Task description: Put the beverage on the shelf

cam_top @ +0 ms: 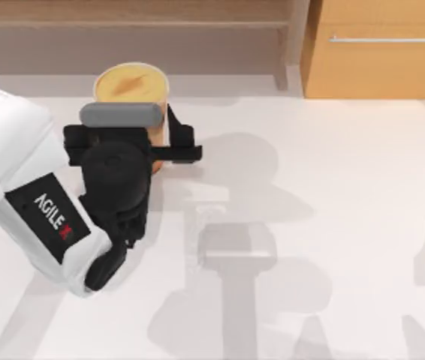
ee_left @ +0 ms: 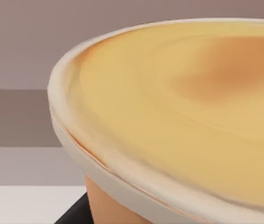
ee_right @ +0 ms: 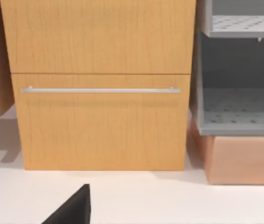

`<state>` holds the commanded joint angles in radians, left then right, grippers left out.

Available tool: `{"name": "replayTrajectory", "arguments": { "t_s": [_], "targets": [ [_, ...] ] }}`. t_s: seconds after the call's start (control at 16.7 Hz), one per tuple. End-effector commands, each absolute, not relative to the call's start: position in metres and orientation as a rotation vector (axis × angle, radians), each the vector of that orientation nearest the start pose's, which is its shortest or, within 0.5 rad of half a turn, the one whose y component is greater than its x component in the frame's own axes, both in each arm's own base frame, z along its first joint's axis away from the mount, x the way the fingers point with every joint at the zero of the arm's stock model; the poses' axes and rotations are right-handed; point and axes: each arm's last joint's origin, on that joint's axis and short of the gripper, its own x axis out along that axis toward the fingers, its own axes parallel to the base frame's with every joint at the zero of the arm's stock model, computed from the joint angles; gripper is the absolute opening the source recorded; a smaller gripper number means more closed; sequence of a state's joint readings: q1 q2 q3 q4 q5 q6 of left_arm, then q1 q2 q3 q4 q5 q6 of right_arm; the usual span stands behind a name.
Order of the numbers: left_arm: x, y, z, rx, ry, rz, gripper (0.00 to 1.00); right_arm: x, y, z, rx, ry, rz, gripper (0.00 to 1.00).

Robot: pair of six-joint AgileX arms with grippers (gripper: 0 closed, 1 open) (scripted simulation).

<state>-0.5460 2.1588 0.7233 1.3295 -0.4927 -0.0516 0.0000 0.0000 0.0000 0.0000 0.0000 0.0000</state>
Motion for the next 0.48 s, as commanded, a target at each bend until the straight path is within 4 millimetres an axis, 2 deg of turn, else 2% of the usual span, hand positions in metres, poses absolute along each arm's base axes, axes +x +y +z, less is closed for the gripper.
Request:
{"name": "replayTrajectory", "arguments": {
  "t_s": [0.48],
  "targets": [
    [0.315, -0.172, 0.084, -0.008, 0.099, -0.028, 0.0, 0.106, -0.001, 0.16, 0.0, 0.0, 0.0, 1.0]
  ]
}}
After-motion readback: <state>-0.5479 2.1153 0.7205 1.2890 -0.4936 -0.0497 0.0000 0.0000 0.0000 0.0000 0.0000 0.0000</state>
